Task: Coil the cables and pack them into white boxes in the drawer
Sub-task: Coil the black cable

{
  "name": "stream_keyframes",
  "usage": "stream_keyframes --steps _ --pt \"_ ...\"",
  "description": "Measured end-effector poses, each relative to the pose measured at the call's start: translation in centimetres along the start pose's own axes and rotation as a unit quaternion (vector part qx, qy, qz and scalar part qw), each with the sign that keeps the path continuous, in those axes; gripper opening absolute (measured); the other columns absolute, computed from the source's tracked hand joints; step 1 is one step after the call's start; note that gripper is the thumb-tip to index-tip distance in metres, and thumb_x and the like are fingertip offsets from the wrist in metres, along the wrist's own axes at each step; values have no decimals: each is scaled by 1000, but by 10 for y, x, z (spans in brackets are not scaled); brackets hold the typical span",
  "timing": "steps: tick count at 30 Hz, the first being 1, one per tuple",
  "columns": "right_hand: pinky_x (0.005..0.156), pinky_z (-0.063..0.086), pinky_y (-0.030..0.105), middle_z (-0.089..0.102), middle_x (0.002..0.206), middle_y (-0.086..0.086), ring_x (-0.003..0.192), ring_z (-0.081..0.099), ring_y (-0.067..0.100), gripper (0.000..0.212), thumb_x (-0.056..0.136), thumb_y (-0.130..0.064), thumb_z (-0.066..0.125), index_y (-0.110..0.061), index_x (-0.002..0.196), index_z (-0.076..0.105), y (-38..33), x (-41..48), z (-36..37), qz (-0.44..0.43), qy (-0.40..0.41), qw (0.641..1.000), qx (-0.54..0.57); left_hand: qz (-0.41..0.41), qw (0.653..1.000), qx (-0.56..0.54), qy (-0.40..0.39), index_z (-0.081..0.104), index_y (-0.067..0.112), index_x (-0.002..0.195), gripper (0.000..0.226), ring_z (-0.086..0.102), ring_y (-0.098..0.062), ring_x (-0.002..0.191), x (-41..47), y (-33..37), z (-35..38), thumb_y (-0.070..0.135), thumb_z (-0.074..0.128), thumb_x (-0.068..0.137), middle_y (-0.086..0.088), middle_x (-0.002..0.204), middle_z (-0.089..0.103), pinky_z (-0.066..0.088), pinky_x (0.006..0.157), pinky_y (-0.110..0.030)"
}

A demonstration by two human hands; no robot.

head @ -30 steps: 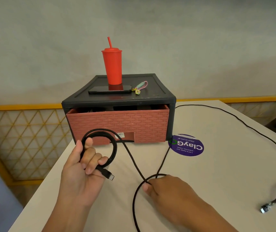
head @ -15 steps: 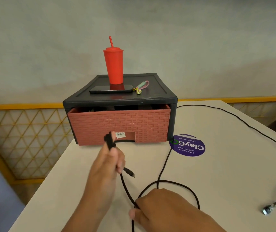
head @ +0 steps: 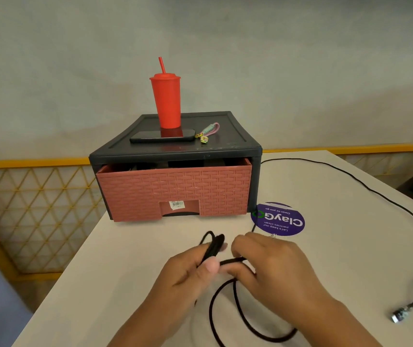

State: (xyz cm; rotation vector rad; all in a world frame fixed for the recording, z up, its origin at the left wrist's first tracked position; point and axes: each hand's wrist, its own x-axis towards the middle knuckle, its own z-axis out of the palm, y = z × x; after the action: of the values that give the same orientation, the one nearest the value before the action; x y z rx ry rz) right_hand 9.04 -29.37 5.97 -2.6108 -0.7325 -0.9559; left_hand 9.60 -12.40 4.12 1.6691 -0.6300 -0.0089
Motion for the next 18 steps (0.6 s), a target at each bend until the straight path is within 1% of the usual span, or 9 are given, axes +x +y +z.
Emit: stream_keyframes --steps 1,2,5,6,8,11,13,16,18 --pt "37 26 17 53 54 -12 40 43 7 43 94 -59 15 -28 80 41 4 1 -2 11 11 1000 1 3 1000 -5 -6 68 12 102 54 47 5 55 1 3 0 53 50 71 19 55 52 37 60 -7" --pt "36 23 14 50 53 -14 39 41 6 47 92 -63 15 -27 83 44 7 3 -5 31 11 999 5 -3 1000 -11 -7 70 8 91 52 40 2 49 1 5 0 53 52 70 15 50 45 32 54 -8" --pt "34 17 5 26 53 -26 40 31 0 56 83 -74 23 -28 95 53 13 1 -5 77 -26 995 65 -47 997 -65 -6 63 22 57 39 29 -3 43 2 7 1 61 63 63 10 42 34 26 51 -13" --pt "36 23 5 28 55 -28 43 36 -4 56 81 -76 28 -30 97 55 14 0 -2 80 -36 991 102 -56 994 -97 -16 58 24 51 44 27 -5 41 2 8 3 66 67 60 11 40 32 27 52 -17" --pt "51 36 6 44 62 -23 60 47 -11 50 78 -76 37 -33 95 56 13 -3 8 86 -55 979 179 -72 981 -178 -28 49 27 45 49 25 -7 38 0 8 7 69 72 55 11 38 29 33 51 -21" --pt "55 34 13 48 70 -15 64 48 5 26 75 -53 44 -28 70 52 4 -4 17 125 -85 952 266 -103 956 -273 -35 46 23 43 51 25 -5 33 -1 10 10 60 81 49 10 35 28 40 49 -22" --pt "54 33 14 47 68 -13 58 45 6 26 77 -37 52 -23 56 49 -1 -2 16 169 -60 927 329 -101 951 -289 -50 48 25 43 47 26 -4 33 -1 10 10 57 81 53 11 36 29 41 50 -22" --pt "53 34 15 47 52 -7 50 41 4 32 84 -6 60 -10 53 52 -7 2 11 268 -58 868 414 -72 954 -278 -82 63 30 51 34 29 -1 36 0 13 12 60 75 62 15 38 34 42 56 -19" --pt "51 37 15 51 46 -5 45 46 5 34 86 2 53 -12 55 54 -12 4 5 295 -92 833 459 -82 956 -271 -73 58 29 49 40 31 -2 36 0 13 12 64 71 63 14 38 33 44 58 -20"
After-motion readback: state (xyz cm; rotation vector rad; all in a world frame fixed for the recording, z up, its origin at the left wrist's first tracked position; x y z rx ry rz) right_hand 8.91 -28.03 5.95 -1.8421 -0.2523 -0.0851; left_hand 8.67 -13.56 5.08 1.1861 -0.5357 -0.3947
